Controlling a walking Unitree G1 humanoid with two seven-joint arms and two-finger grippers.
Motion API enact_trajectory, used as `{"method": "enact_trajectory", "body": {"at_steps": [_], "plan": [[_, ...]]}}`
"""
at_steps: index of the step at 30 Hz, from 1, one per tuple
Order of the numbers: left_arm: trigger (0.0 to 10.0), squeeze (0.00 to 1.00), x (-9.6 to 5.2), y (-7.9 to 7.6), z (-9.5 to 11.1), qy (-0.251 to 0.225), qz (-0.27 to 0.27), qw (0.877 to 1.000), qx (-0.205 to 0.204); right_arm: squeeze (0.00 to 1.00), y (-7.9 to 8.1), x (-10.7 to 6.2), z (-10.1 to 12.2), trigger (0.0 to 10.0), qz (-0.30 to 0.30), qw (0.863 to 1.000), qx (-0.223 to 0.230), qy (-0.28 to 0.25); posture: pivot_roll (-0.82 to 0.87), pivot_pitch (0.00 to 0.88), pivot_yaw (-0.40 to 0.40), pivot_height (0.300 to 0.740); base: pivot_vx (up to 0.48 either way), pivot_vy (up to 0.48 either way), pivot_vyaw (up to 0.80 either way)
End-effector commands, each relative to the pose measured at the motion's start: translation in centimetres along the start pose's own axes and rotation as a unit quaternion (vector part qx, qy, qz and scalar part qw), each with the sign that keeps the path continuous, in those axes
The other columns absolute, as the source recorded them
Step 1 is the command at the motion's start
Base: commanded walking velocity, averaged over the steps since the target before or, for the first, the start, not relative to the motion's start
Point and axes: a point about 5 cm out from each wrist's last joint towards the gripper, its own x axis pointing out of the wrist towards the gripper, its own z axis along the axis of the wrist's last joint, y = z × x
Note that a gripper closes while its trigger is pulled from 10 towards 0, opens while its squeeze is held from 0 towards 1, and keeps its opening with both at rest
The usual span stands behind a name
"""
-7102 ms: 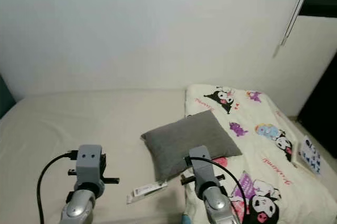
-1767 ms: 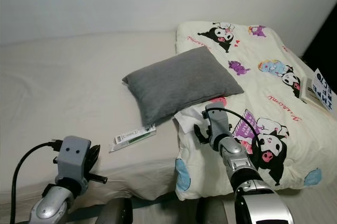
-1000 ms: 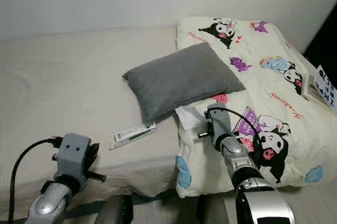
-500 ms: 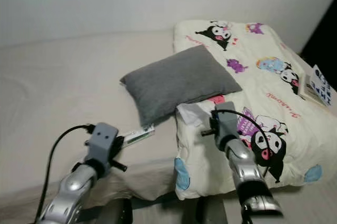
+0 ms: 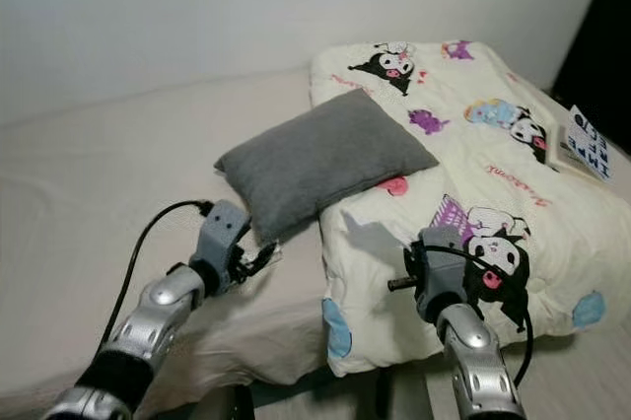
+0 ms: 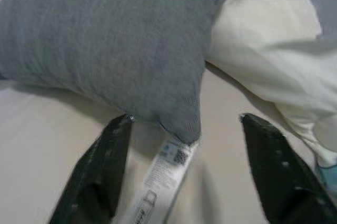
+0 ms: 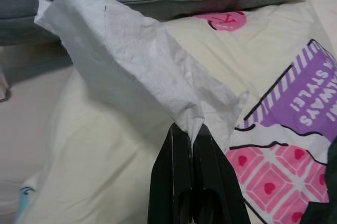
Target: Clean up the room
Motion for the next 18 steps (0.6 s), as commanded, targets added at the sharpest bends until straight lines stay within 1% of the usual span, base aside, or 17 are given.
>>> {"method": "enact_trajectory", "body": {"at_steps": [1, 2, 5, 6, 7, 8, 13, 15, 18], "plan": [[10.0, 1.0, -0.3, 0.4, -1.2, 0.031, -0.008, 0.999, 0.003, 0.0, 0.3, -0.5, -0.4, 0.0, 0.002, 1.0, 0.011, 0.01, -0.1, 0.21, 0.083, 0.596, 0.0, 0.0, 0.0], [10.0, 1.0, -0.2, 0.7, -1.3, 0.038, -0.008, 0.999, -0.002, 0.0, 0.4, -0.6, -0.4, 0.0, 0.003, 1.0, 0.01, 0.013, -0.1, 0.21, 0.083, 0.596, 0.0, 0.0, 0.0], [10.0, 1.0, -0.1, 1.1, -1.3, 0.044, -0.011, 0.999, 0.001, 0.0, 0.5, -0.9, -0.3, 0.0, 0.003, 1.0, 0.011, 0.017, -0.1, 0.215, 0.081, 0.596, 0.0, 0.0, 0.0], [10.0, 0.76, -0.1, 1.4, -1.4, 0.05, -0.015, 0.999, -0.001, 0.0, 0.7, -1.1, -0.3, 0.0, 0.006, 1.0, 0.011, 0.021, -0.1, 0.218, 0.075, 0.596, 0.0, 0.0, 0.0], [10.0, 0.76, -0.1, 1.7, -1.5, 0.052, -0.019, 0.998, -0.004, 0.0, 0.8, -1.2, -0.3, 0.0, 0.008, 1.0, 0.012, 0.023, -0.1, 0.218, 0.075, 0.596, 0.0, 0.0, 0.0], [10.0, 0.0, -0.2, 1.9, -1.6, 0.055, -0.02, 0.998, -0.009, 0.0, 0.9, -1.3, -0.3, 0.0, 0.01, 1.0, 0.013, 0.025, -0.09, 0.22, 0.071, 0.596, 0.0, 0.0, 0.0], [10.0, 0.0, -0.4, 2.4, -1.9, 0.069, -0.032, 0.997, -0.022, 0.0, 1.1, -1.4, -0.3, 0.0, 0.018, 0.999, 0.014, 0.032, -0.09, 0.222, 0.066, 0.596, 0.0, 0.0, 0.0], [10.0, 0.0, -0.6, 2.9, -2.4, 0.087, -0.04, 0.995, -0.036, 0.0, 1.4, -1.3, -0.3, 0.0, 0.024, 0.999, 0.015, 0.039, -0.08, 0.221, 0.059, 0.596, 0.0, 0.0, 0.0], [10.0, 0.0, -0.7, 3.1, -2.6, 0.093, -0.039, 0.994, -0.034, 0.0, 1.5, -1.3, -0.3, 0.0, 0.026, 0.999, 0.016, 0.04, -0.08, 0.221, 0.055, 0.596, 0.0, 0.0, 0.0]]}}
